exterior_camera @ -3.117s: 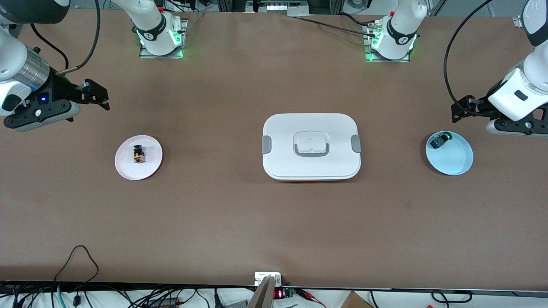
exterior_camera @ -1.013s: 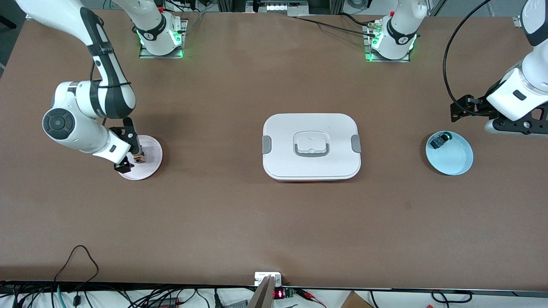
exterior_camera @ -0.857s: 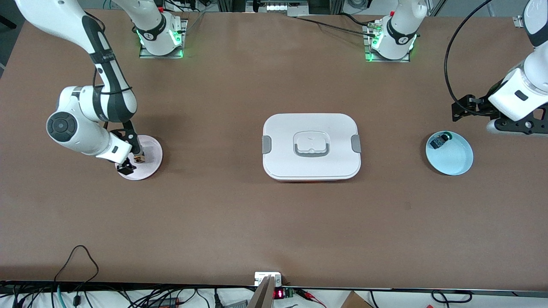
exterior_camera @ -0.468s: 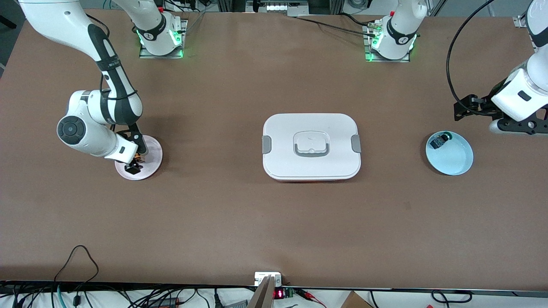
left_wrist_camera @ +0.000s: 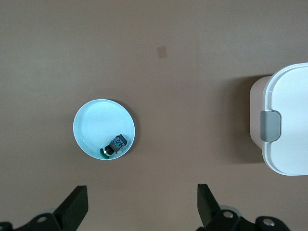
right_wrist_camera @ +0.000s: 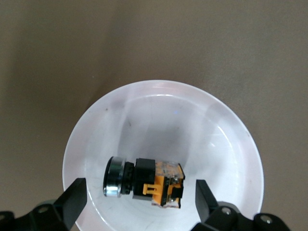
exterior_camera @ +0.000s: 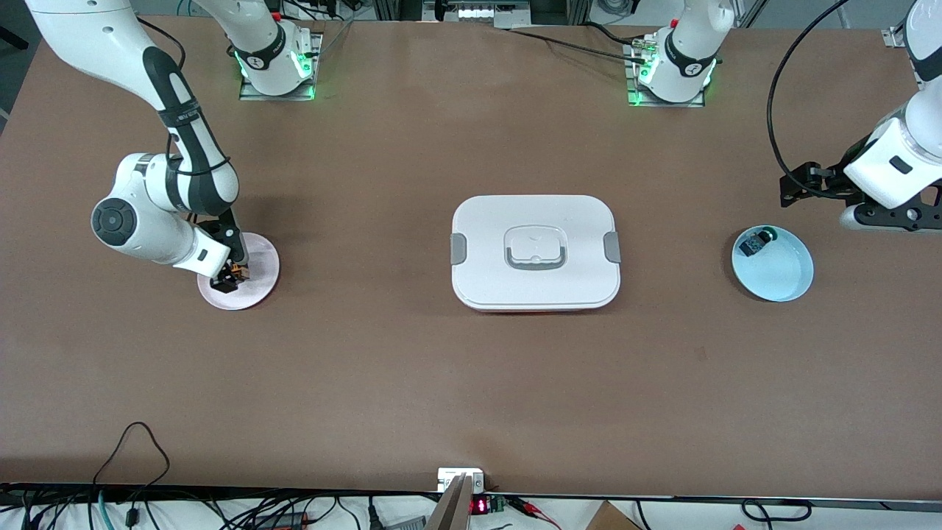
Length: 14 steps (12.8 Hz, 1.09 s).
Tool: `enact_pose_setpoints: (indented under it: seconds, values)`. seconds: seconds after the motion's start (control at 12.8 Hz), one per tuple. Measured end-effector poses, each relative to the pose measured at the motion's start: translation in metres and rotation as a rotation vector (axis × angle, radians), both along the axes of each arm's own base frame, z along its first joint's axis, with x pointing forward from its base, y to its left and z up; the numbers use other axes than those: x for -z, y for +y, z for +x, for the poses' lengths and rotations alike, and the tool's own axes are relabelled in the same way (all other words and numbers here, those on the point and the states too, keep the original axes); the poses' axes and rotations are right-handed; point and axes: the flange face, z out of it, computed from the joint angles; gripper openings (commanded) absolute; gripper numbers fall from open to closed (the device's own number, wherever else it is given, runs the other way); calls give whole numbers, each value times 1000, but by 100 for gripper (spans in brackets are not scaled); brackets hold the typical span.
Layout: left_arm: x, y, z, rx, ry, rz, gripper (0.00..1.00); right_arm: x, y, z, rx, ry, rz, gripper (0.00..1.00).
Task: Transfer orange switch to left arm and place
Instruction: 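Close the right gripper on the orange switch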
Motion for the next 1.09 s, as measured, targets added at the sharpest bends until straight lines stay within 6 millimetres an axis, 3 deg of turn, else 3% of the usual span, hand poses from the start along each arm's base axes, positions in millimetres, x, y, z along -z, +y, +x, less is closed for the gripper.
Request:
enact_pose_setpoints:
  seconds: [1.09]
  values:
    - [0,0,0,0,1,0,100,14,-1,-12,19,-34,8,100]
